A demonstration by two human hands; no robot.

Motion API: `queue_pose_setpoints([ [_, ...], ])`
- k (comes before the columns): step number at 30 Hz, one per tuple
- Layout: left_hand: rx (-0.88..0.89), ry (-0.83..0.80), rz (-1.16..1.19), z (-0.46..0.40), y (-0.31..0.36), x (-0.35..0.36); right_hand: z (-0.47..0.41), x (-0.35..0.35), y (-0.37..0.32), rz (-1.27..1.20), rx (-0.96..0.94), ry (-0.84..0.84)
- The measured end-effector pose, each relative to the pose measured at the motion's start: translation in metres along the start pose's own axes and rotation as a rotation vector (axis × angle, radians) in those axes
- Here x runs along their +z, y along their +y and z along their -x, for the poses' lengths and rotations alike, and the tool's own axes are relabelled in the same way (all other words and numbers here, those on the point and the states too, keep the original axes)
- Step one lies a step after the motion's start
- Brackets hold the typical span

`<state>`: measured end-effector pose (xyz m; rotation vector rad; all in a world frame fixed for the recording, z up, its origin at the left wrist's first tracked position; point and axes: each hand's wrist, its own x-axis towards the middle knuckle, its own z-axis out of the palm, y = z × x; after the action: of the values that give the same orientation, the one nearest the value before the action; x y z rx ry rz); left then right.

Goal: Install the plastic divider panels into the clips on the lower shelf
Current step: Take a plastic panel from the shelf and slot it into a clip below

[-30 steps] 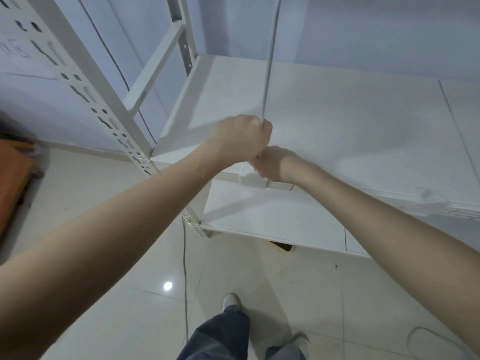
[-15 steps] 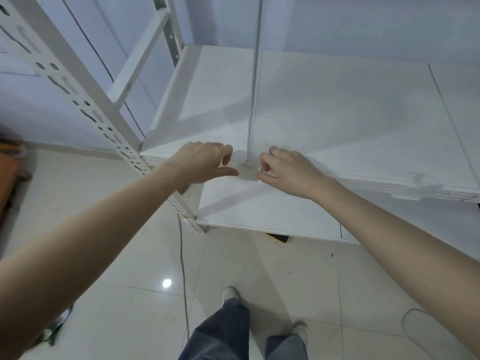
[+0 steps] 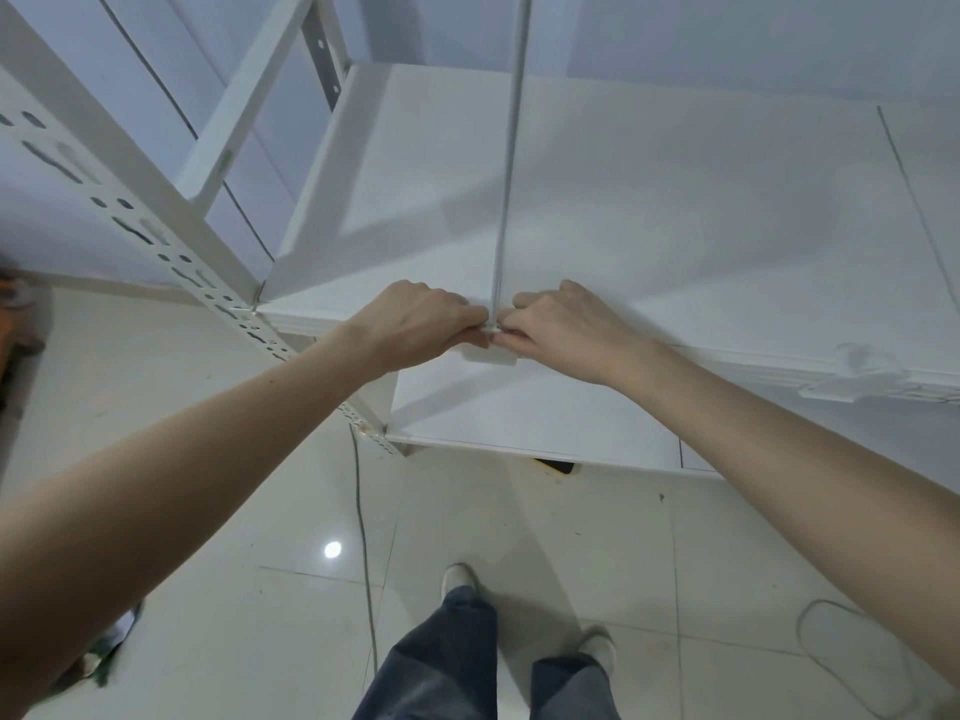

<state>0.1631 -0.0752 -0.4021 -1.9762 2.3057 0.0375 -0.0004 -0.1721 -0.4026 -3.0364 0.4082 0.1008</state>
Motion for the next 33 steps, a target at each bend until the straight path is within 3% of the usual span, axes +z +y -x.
queue_pose_setpoints([
  [23, 0.025, 0.018, 0.014, -0.030, 0.042, -0.005, 0.036, -0.003, 0.046, -0.275, -0.072, -0.101],
  [33, -0.006, 0.023, 0.039, -0.030, 0.047, -0.006, 0.035, -0.007, 0.049, -0.280, -0.073, -0.171],
])
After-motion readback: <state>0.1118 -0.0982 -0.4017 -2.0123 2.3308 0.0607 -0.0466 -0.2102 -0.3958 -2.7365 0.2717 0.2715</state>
